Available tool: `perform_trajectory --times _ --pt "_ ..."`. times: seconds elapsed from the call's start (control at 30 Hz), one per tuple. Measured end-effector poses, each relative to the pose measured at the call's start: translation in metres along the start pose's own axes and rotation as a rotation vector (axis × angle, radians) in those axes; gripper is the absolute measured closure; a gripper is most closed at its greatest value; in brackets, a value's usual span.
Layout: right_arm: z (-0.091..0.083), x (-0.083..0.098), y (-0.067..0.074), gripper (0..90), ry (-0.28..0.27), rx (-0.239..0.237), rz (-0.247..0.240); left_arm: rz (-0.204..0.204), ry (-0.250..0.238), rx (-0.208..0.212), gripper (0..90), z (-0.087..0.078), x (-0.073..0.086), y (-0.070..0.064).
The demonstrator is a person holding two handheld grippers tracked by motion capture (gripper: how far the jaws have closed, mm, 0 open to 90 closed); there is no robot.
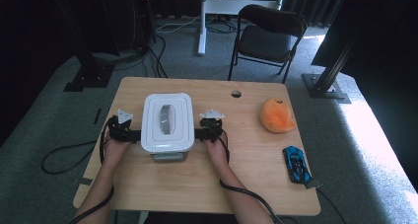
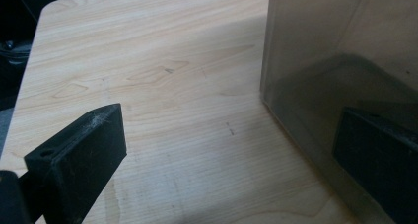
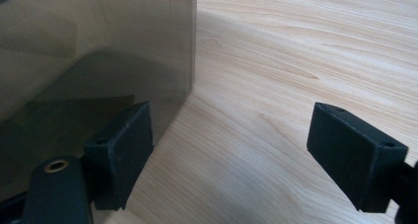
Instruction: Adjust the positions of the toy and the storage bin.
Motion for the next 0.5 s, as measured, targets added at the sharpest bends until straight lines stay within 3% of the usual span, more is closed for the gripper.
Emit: perform_trajectory --times 0.5 --pt "-0.012 0.009 -0.020 17.6 0.011 -0.011 0.012 0.015 0.006 0.026 0.5 0.008 -0.009 -0.022"
Point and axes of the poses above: each handheld gripper's, and its own axes: z roughly forward along the jaws, x roughly out of its underside, y roughly to its left, the point moved 6 cm from there along z, roughly forward along the jaws, and after that the axes turned 15 degrees about y, right-handed, at the moved point
